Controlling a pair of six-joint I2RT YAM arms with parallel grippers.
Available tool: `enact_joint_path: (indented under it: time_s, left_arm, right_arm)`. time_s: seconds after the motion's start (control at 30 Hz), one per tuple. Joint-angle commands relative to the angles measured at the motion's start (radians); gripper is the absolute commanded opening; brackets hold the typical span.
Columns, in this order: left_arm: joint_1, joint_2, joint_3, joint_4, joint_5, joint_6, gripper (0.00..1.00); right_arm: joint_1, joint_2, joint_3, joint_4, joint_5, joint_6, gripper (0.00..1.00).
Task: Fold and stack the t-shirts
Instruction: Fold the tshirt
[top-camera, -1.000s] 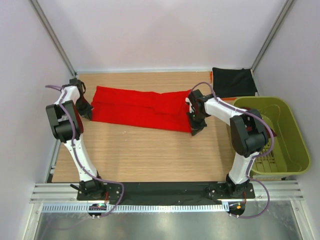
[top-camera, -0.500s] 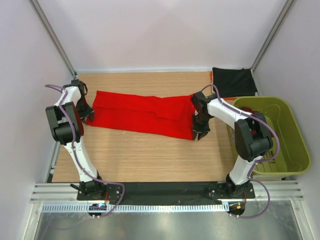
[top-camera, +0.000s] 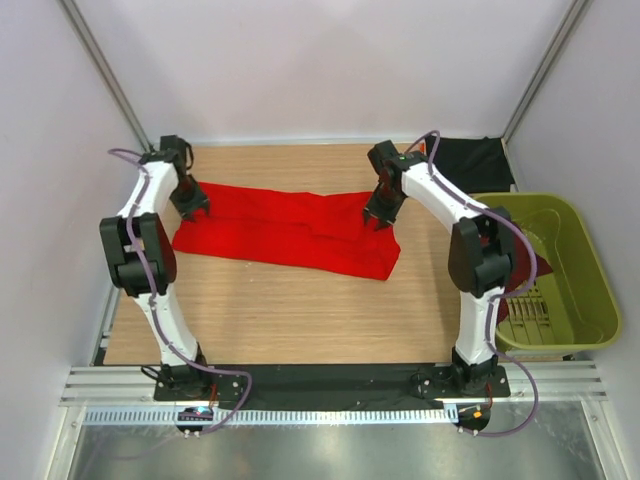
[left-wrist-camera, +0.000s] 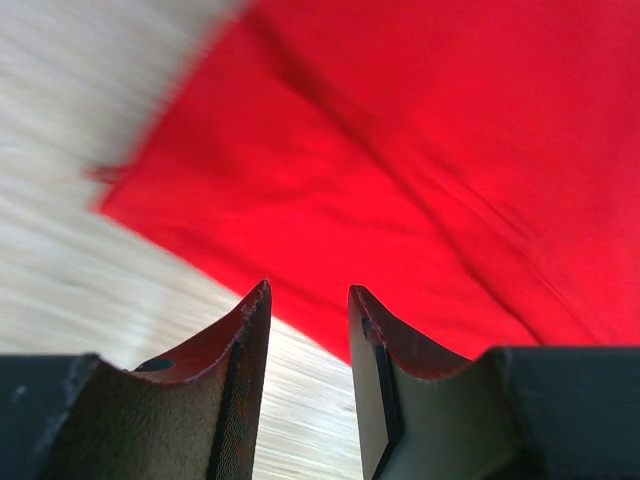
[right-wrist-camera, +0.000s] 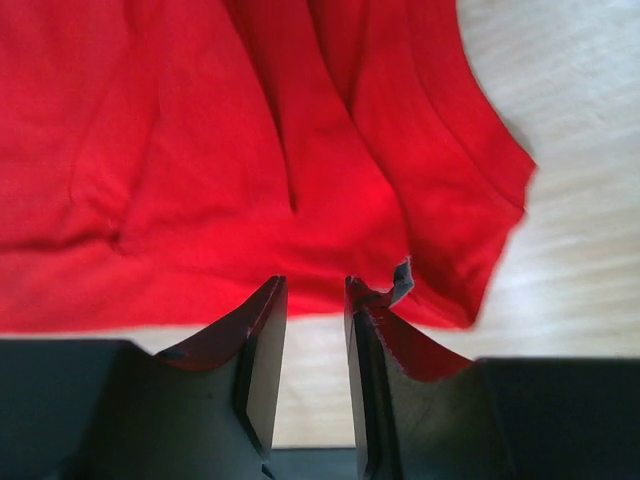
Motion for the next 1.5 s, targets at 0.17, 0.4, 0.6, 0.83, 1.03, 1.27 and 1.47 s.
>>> enact_joint_path:
  time_s: [0.17, 0.4, 0.6, 0.83, 1.03, 1.27, 1.47]
  left_arm:
    - [-0.127, -0.106, -0.102, 0.098, 0.152, -0.003, 0.39]
    - [-0.126, -0.144, -0.101, 0.075, 0.125, 0.024, 0.40]
    - [-0.126, -0.126, -0.083, 0.071, 0.126, 0.017, 0.40]
    - [-0.126, -0.113, -0.072, 0.072, 0.122, 0.012, 0.40]
    - [-0.126, -0.107, -0.066, 0.066, 0.114, 0.014, 0.40]
    - [-0.126, -0.107, -0.064, 0.060, 0.100, 0.018, 0.40]
    - [-0.126, -0.115, -0.053, 0.046, 0.058, 0.037, 0.40]
  right_arm:
    - [0.003, 0.157, 0.112, 0.097, 0.041, 0.222, 0.39]
    - [0.012, 0.174, 0.075, 0.136, 0.060, 0.265, 0.40]
    - [0.021, 0.155, 0.029, 0.180, 0.056, 0.271, 0.40]
    - [0.036, 0.076, -0.078, 0.228, 0.094, 0.279, 0.42]
    - [0.038, 0.068, -0.103, 0.282, 0.076, 0.285, 0.41]
    - [0.043, 0.085, -0.115, 0.377, 0.037, 0.305, 0.38]
    - [0.043, 0.076, -0.106, 0.430, 0.028, 0.296, 0.17]
